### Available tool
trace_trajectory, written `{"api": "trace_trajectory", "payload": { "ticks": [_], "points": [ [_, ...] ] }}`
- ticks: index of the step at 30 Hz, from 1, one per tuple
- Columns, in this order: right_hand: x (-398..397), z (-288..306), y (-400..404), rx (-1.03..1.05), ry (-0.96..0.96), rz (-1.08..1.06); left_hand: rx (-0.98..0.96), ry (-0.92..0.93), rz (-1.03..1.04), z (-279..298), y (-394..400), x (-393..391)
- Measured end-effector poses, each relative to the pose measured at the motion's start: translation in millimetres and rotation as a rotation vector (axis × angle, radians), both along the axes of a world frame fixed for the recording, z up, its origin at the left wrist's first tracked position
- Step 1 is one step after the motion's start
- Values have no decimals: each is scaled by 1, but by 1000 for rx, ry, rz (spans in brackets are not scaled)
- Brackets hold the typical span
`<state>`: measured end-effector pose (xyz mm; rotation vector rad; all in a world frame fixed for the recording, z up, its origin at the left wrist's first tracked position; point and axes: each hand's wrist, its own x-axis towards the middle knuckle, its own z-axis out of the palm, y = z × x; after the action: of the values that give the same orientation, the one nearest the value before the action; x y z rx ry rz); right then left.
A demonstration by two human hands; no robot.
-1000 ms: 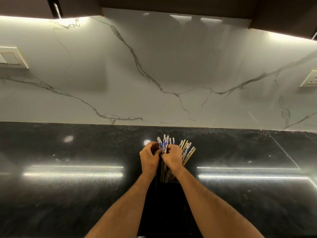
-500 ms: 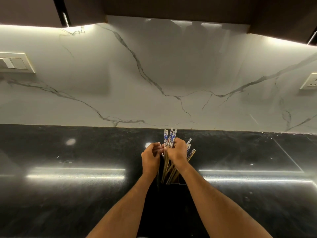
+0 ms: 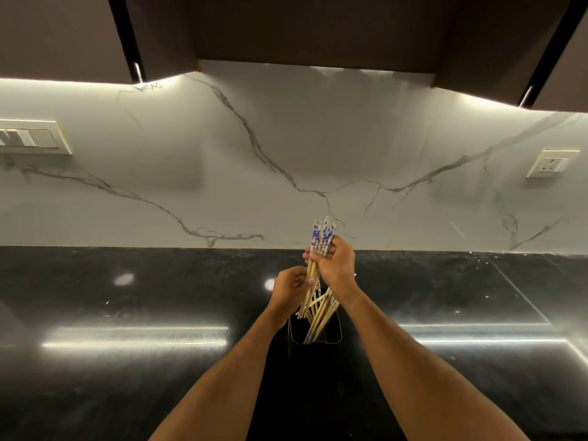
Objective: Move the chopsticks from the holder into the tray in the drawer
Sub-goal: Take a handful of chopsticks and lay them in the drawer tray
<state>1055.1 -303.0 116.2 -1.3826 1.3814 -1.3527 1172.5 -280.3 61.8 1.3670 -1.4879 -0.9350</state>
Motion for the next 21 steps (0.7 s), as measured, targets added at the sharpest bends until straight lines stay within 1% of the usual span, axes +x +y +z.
{"api": "trace_trajectory", "payload": {
  "ticks": [5, 9, 11, 17, 21],
  "points": [
    [1, -16, 11, 41, 44, 38, 71, -105, -9, -10, 11, 1],
    [5, -36, 12, 98, 73, 57, 166, -120, -25, -18, 16, 5],
    [7, -44, 14, 97, 85, 71, 206, -156, -37, -19, 17, 8],
    [7, -51, 15, 72, 43, 43, 207, -256, -100, -17, 13, 10],
    [5, -52, 12, 71, 34, 32, 196, -300, -178, -14, 13, 7]
  ]
}}
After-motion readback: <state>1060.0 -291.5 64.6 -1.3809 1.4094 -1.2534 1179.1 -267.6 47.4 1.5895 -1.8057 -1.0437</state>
